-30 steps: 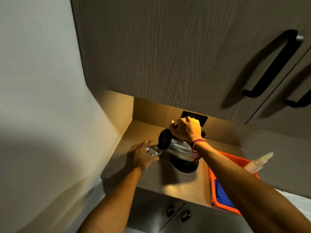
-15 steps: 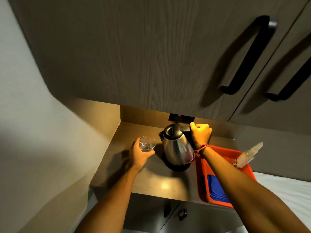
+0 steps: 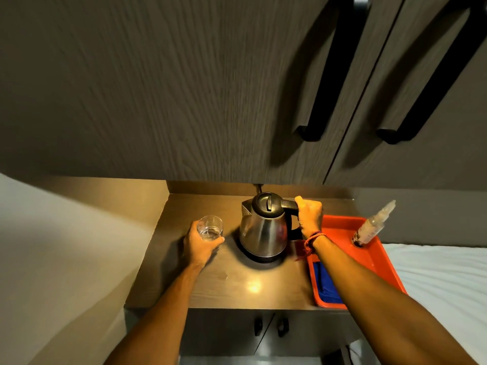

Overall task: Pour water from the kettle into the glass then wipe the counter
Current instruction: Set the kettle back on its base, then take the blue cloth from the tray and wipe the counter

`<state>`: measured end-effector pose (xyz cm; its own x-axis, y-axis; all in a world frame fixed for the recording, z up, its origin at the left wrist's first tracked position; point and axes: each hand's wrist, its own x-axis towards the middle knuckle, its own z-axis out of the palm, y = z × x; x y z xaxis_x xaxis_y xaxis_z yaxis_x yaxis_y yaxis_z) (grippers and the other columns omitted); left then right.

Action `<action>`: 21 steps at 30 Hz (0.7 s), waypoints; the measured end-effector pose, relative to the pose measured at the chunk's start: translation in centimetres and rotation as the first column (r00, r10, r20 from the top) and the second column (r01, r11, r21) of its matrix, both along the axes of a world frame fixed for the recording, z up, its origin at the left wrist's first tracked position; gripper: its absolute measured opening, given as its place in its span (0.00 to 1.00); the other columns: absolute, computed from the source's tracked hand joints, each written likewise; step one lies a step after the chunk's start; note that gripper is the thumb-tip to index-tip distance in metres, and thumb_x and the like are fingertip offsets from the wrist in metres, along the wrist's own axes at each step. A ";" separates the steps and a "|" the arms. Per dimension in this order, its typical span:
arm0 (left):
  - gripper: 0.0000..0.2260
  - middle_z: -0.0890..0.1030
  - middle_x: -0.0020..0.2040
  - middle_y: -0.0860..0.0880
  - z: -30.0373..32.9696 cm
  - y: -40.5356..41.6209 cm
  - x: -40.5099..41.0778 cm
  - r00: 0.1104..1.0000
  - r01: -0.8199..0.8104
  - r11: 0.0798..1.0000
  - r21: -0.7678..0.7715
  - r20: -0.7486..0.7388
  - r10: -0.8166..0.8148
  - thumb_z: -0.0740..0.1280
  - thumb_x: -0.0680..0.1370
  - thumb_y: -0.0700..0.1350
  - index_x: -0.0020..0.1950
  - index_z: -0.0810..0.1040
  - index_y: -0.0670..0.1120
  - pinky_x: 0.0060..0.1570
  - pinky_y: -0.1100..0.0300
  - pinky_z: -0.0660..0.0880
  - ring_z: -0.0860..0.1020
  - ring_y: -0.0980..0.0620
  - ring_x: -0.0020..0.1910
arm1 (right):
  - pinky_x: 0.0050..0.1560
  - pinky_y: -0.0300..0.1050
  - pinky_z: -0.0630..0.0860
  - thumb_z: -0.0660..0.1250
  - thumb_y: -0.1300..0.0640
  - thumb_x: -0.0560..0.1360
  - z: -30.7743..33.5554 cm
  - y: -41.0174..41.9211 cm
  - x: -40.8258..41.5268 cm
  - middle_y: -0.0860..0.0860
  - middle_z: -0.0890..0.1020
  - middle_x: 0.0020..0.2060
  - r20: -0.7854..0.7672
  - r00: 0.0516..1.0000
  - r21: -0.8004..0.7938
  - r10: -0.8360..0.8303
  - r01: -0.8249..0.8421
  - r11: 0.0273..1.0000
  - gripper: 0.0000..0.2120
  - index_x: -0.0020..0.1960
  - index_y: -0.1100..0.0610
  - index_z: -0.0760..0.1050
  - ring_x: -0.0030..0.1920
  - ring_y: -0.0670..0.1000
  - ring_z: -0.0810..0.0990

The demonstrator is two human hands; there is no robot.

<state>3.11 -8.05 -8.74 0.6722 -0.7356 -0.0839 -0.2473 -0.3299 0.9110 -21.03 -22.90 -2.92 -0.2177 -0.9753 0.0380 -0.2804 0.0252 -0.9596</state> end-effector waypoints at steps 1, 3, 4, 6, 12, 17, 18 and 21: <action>0.35 0.80 0.62 0.41 0.0 0.0 0.0 1.000 0.000 1.000 0.009 -0.002 0.000 0.83 0.63 0.40 0.67 0.73 0.43 0.49 0.58 0.74 0.78 0.46 0.57 | 0.36 0.48 0.63 0.68 0.58 0.74 -0.1 -0.1 -0.1 0.54 0.66 0.30 0.002 1.000 -0.008 0.022 -0.022 1.000 0.17 0.28 0.60 0.72 0.33 0.51 0.65; 0.36 0.80 0.61 0.41 -0.2 0.2 0.1 1.000 -0.002 1.000 0.024 -0.001 0.002 0.83 0.63 0.40 0.68 0.72 0.42 0.46 0.63 0.74 0.79 0.52 0.52 | 0.36 0.48 0.64 0.68 0.57 0.76 -0.4 -0.1 -0.2 0.54 0.67 0.30 0.016 0.998 -0.009 0.060 -0.059 0.998 0.18 0.29 0.62 0.72 0.33 0.51 0.66; 0.36 0.80 0.61 0.41 -0.3 0.3 0.1 1.000 0.002 1.000 0.030 -0.007 -0.002 0.83 0.64 0.40 0.68 0.72 0.42 0.44 0.65 0.75 0.78 0.54 0.50 | 0.36 0.48 0.65 0.68 0.56 0.77 -0.5 0.0 -0.3 0.55 0.69 0.29 0.028 0.997 -0.009 0.069 -0.069 0.998 0.20 0.30 0.66 0.74 0.34 0.52 0.67; 0.37 0.79 0.64 0.40 -0.3 0.3 0.1 1.000 0.008 0.999 0.041 -0.016 -0.008 0.82 0.64 0.39 0.70 0.71 0.42 0.49 0.60 0.78 0.79 0.47 0.58 | 0.39 0.48 0.67 0.67 0.54 0.79 -0.9 0.2 -0.5 0.56 0.72 0.32 0.089 0.992 -0.019 0.093 -0.091 0.996 0.21 0.37 0.72 0.76 0.36 0.52 0.70; 0.48 0.65 0.76 0.43 1.0 0.5 -0.2 0.983 0.107 0.992 0.061 0.143 -0.115 0.83 0.63 0.51 0.77 0.61 0.47 0.67 0.44 0.72 0.65 0.42 0.74 | 0.49 0.51 0.67 0.60 0.56 0.83 -1.4 2.5 -2.0 0.51 0.74 0.36 0.272 0.959 -0.023 0.086 -0.083 0.996 0.13 0.39 0.54 0.74 0.43 0.54 0.70; 0.22 0.72 0.56 0.49 2.8 0.7 -5.6 0.787 0.202 0.951 -0.236 0.616 -0.014 0.70 0.72 0.60 0.59 0.73 0.48 0.44 0.58 0.72 0.68 0.56 0.52 | 0.49 0.51 0.70 0.65 0.58 0.80 -2.6 4.7 -6.6 0.55 0.78 0.38 0.102 0.994 0.037 0.035 -0.039 0.999 0.08 0.43 0.59 0.78 0.43 0.53 0.73; 0.17 0.73 0.52 0.50 2.8 0.7 -7.6 0.749 0.309 0.920 -0.242 0.658 -0.079 0.68 0.74 0.58 0.55 0.73 0.48 0.43 0.58 0.72 0.68 0.57 0.49 | 0.50 0.52 0.71 0.67 0.59 0.78 -2.9 5.1 -7.8 0.56 0.79 0.39 0.037 0.999 0.047 0.031 -0.033 0.998 0.07 0.43 0.60 0.77 0.43 0.54 0.74; 0.09 0.77 0.47 0.51 2.2 0.7 -14.1 0.581 0.615 0.779 -0.125 0.739 -0.340 0.66 0.76 0.53 0.51 0.76 0.49 0.45 0.53 0.74 0.75 0.50 0.46 | 0.59 0.56 0.75 0.69 0.59 0.75 -3.5 5.9 -11.2 0.60 0.83 0.50 -0.252 0.967 0.167 0.029 0.014 0.986 0.08 0.49 0.63 0.80 0.54 0.61 0.79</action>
<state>-11.02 -7.40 -6.52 -0.0168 -0.8459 0.5331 -0.8323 0.3073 0.4614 -32.22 -16.97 -6.46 -0.2147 -0.9740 -0.0718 -0.5141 0.1752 -0.8396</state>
